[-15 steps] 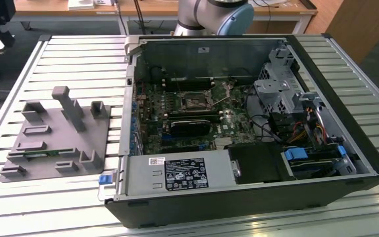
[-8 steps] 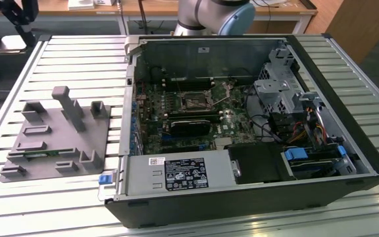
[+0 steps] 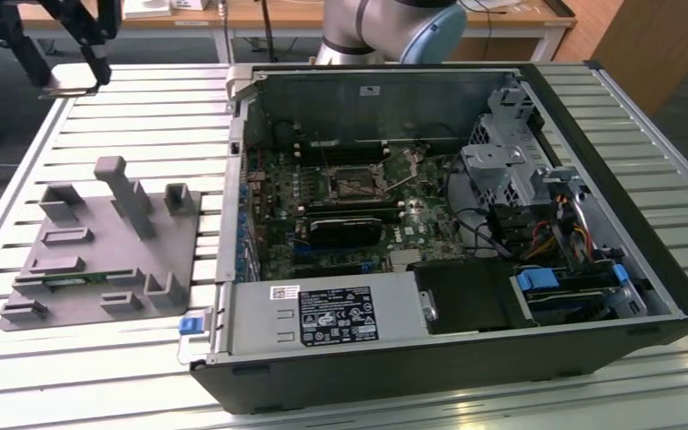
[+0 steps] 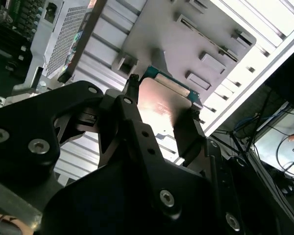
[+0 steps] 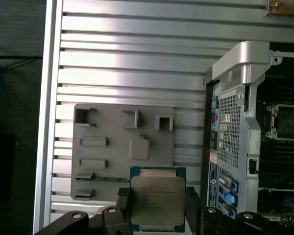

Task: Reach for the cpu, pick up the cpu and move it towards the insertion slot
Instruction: 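Pick up the cpu and move it towards the insertion slot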

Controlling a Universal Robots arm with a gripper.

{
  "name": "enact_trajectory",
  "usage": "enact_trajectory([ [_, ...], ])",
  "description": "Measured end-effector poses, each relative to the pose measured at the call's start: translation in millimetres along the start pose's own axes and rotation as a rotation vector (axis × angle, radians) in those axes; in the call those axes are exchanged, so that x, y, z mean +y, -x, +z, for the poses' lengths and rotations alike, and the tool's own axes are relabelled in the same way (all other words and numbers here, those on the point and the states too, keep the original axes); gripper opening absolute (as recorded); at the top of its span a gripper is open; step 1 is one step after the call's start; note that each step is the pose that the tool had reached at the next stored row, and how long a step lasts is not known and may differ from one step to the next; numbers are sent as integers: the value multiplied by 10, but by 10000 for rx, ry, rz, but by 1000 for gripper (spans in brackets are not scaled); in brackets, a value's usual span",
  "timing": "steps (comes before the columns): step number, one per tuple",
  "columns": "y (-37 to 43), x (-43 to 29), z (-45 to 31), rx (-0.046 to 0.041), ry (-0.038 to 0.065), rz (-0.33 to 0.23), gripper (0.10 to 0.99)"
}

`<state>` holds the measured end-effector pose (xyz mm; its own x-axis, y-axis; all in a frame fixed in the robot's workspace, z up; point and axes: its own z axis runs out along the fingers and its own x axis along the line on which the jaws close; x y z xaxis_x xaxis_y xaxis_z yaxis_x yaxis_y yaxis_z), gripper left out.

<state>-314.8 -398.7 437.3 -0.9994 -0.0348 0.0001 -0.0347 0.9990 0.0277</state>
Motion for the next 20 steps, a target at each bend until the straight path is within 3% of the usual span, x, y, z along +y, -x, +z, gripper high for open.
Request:
enact_trajectory([
  [3,132,10,2,0,0,0,537],
  [9,247,74,11,0,0,-1,537],
  [20,683,70,11,0,2,0,537],
])
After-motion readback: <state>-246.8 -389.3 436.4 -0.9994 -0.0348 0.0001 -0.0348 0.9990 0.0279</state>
